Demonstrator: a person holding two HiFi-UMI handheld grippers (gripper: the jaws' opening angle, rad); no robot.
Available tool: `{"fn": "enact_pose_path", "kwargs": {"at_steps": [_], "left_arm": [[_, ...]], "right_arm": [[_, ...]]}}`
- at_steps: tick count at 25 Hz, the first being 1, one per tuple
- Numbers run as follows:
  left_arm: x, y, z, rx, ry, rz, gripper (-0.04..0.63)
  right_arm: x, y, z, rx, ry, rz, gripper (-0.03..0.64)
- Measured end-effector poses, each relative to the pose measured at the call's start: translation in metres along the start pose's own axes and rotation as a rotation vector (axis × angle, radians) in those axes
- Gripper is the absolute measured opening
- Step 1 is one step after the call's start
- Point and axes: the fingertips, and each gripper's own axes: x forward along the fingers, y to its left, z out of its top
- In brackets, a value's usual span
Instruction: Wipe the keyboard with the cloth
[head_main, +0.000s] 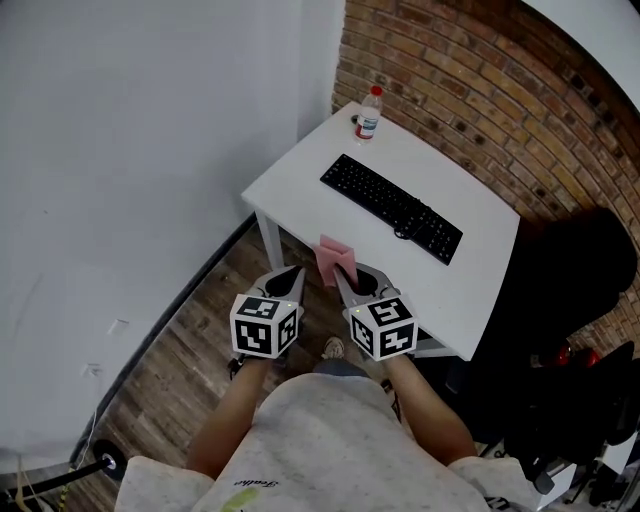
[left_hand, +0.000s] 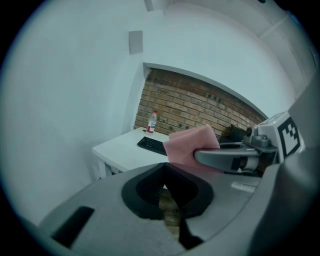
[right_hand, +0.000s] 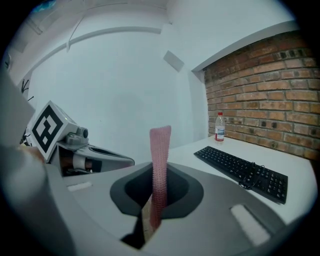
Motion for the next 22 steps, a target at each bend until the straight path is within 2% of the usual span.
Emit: {"fn": "enact_pose_path", "kwargs": {"at_steps": [8,22], "left_arm": [[0.025,0.033,0.006,-0.006,0.021,0.026,-0.005],[0.133,0.083,0.055,0.018,0.084,0.036,-0.003]], "right_arm": [[0.048,-0.015,0.006,0.021,0.004,0.031,0.021],[0.156,-0.098,0.024,0.038,0.052,0.032,0.021]]}}
